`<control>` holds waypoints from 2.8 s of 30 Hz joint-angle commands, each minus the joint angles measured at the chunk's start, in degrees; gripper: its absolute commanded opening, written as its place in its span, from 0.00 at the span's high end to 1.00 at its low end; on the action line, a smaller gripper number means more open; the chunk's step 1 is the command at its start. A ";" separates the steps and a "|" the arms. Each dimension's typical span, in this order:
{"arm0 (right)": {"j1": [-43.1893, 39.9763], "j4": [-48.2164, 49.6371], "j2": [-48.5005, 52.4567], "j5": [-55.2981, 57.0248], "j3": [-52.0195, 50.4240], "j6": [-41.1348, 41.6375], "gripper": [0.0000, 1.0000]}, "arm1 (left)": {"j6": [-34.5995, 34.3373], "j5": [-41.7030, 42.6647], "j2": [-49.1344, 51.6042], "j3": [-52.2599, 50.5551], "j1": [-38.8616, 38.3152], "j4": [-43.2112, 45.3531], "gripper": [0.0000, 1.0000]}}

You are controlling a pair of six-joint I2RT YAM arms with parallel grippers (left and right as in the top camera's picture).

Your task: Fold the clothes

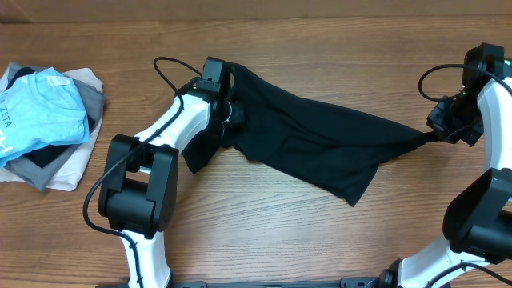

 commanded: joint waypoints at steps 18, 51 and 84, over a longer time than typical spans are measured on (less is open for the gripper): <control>-0.37 0.15 -1.44 0.85 1.29 0.00 0.96 | 0.00 -2.93 -0.22 -0.17 -2.64 3.76 0.69; -0.37 0.04 -1.44 0.83 1.29 0.00 0.96 | 2.64 -3.19 0.94 6.78 -2.62 -3.43 0.96; -0.39 -15.32 -14.75 -13.49 45.27 -7.61 0.96 | 12.55 43.32 -43.47 28.02 38.45 -25.11 0.96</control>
